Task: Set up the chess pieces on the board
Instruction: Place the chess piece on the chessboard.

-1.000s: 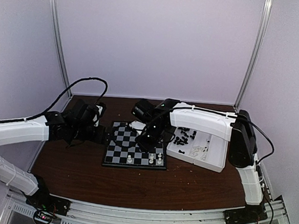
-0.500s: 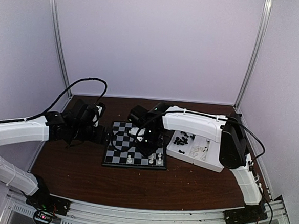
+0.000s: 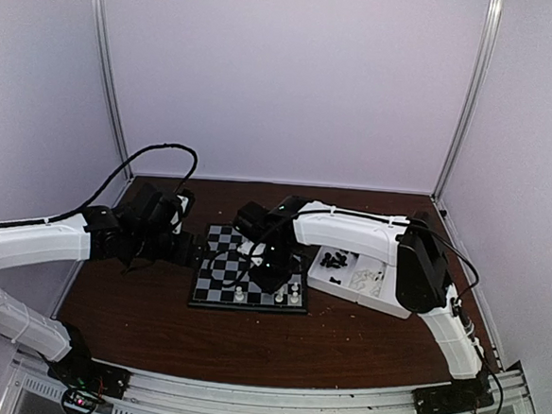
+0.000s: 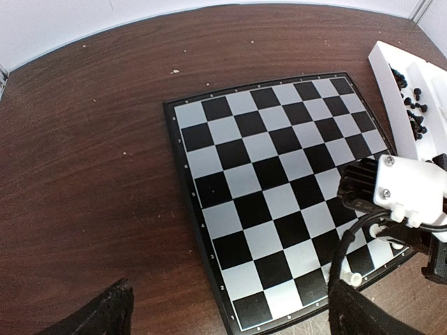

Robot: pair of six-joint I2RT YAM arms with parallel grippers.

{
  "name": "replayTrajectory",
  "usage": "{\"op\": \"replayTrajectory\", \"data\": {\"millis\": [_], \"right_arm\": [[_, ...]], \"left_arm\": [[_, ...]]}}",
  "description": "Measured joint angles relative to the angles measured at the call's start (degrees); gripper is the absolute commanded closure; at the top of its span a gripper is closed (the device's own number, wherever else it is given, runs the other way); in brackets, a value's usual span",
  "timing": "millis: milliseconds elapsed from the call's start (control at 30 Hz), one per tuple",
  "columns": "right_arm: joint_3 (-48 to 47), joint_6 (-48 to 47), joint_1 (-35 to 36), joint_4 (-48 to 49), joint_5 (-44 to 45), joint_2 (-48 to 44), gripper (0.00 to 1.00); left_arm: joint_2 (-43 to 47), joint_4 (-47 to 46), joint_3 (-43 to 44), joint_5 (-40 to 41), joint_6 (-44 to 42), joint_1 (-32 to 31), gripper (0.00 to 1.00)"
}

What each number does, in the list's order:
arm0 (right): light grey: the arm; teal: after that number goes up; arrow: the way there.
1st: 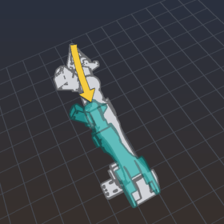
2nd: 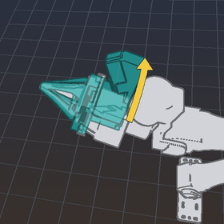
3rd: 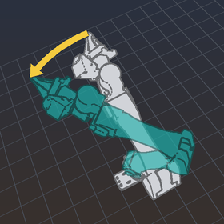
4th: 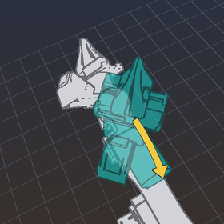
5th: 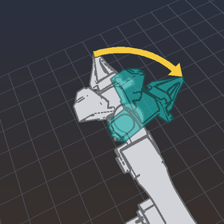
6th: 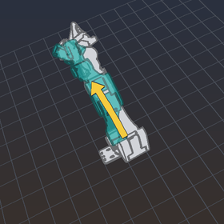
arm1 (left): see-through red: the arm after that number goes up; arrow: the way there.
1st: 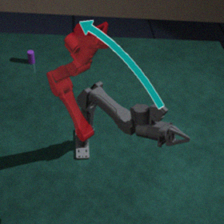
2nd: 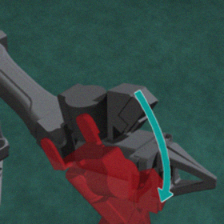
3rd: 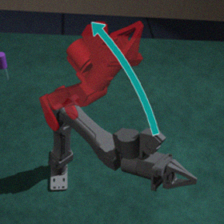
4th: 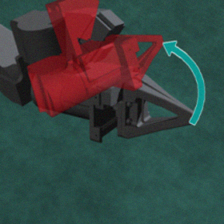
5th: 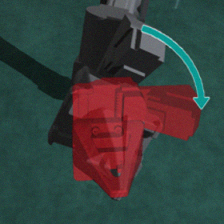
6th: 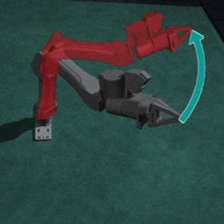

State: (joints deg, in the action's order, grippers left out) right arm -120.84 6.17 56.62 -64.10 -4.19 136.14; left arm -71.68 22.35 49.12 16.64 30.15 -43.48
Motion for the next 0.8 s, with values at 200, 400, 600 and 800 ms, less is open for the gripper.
{"op": "replayTrajectory", "data": {"millis": [200, 400, 600, 800], "right_arm": [[-0.9, 0.0, 0.0, -0.6, 0.8, 0.5, 0.93], [-1.0, -0.3, 0.0, -0.7, 1.4, 0.6, 0.93], [-1.8, -0.4, 0.0, -0.9, 1.7, 1.2, 0.91], [-1.9, -0.6, 0.0, -0.9, 2.0, 1.3, 0.87]], "left_arm": [[0.0, 0.0, 0.0, 0.0, 0.0, 0.0, 0.02], [-0.2, 0.0, 0.0, 0.0, 0.0, 0.0, 0.02], [-0.9, 0.0, 0.0, 0.0, 0.0, 0.0, 0.02], [-1.0, 0.0, 0.0, 0.0, 0.0, 0.0, 0.02]]}}
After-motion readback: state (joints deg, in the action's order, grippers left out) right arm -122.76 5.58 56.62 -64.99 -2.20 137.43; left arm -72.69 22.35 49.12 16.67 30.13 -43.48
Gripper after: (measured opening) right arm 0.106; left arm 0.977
